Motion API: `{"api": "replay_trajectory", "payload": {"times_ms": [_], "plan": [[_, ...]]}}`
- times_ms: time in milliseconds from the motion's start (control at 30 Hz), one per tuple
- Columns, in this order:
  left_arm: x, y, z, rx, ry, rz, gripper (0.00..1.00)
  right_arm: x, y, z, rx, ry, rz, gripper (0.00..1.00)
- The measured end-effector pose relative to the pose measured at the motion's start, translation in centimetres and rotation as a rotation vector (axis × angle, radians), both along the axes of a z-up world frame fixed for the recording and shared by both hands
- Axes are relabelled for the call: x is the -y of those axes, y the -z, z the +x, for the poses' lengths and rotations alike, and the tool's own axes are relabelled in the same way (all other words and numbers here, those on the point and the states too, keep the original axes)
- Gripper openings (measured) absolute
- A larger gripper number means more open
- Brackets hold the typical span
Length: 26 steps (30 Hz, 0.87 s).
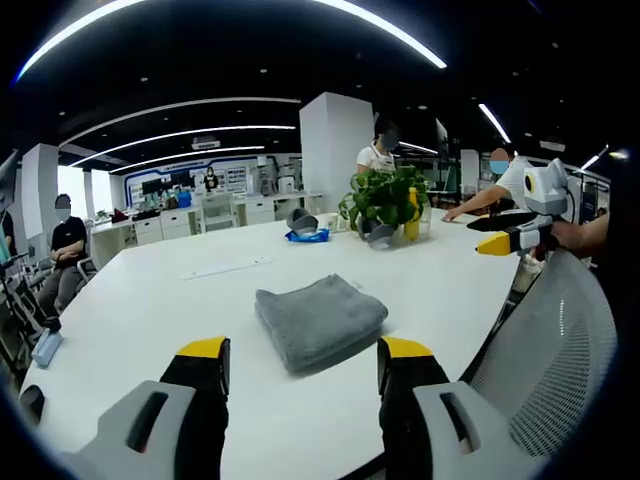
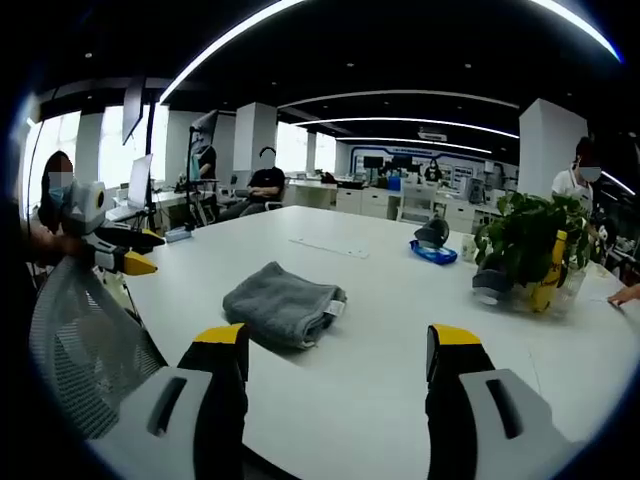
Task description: Fold the towel on the table until its edges align and the towel forms a compact rectangular stack.
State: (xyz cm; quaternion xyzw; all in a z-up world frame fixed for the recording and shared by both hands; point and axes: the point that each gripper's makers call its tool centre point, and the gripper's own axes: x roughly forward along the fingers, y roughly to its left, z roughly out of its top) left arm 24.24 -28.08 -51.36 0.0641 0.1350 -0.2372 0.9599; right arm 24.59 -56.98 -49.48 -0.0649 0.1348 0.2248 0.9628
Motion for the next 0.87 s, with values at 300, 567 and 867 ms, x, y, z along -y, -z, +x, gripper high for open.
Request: {"api": "replay_trajectory", "payload": {"times_ms": [300,567,867], "plan": [[-0.1,0.3,0.1,-0.009,-0.002,0.016,0.64,-0.2,0.0,0.0,0.007,-0.014,-0.001,0.72],[0.5,-0.1,-0.2,0.011,0.032,0.025,0.56,-1.0,0.3,-0.3,-0.03,-0.037,0.004,0.48],[0.0,-0.6,0.1,0.02,-0.015,0.011,0.63,-0.9,0.6,-0.5,-0.043,-0.025,-0.012,0.38]]}}
